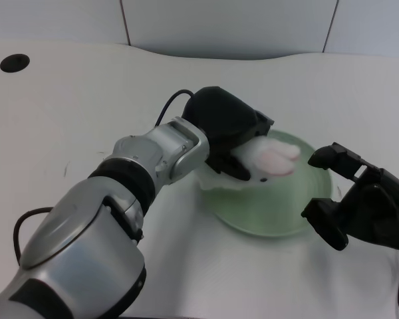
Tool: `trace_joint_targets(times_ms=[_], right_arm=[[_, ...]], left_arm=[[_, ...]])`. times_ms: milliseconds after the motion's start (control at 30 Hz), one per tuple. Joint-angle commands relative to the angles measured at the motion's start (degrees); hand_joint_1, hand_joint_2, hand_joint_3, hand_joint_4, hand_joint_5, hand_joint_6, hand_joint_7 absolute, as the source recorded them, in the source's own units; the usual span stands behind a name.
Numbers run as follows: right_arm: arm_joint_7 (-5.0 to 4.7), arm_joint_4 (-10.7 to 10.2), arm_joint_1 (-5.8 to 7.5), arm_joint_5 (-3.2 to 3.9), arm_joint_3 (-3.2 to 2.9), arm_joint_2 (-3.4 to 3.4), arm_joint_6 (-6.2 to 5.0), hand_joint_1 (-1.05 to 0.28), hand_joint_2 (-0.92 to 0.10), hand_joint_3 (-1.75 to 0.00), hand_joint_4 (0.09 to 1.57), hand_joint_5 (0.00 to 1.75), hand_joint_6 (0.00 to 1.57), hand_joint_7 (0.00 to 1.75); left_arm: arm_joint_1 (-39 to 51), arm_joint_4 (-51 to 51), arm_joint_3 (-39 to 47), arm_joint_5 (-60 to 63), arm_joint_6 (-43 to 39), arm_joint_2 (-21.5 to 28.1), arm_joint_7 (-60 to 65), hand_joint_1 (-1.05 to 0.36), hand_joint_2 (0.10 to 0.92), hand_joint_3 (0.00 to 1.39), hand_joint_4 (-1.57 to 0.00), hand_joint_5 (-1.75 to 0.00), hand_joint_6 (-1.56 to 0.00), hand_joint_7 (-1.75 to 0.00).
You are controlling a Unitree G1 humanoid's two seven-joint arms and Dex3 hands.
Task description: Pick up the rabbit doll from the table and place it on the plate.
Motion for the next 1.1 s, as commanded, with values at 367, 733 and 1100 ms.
trace_joint_targets(times_ms=[367,733,1100], right_arm=[[0.62,-0.40,0.78,0.90,-0.38,-0.11,0.83,-0.72,-0.92,-0.16,0.90,1.68,0.83,1.17],[0.26,-0.47,0.68,0.71,-0.35,-0.41,1.53,-0.72,-0.92,-0.18,0.91,1.64,0.84,1.14],[0.86,0.31,0.43,0.54,-0.35,-0.87,1.90,-0.71,-0.92,-0.19,0.85,1.69,0.79,1.19]], left_arm=[[0.20,0.24,4.38,-4.03,1.05,0.56,-7.41,-0.91,0.921,0.79,-0.02,-0.02,-0.02,0.00],[-0.71,-0.13,8.29,-7.40,-0.66,3.75,-8.56,-1.05,0.921,0.86,0.00,0.00,0.00,0.00],[-1.74,-0.91,15.11,-13.77,-4.49,10.40,-15.78,-1.05,0.921,0.86,0.00,0.00,0.00,0.00]])
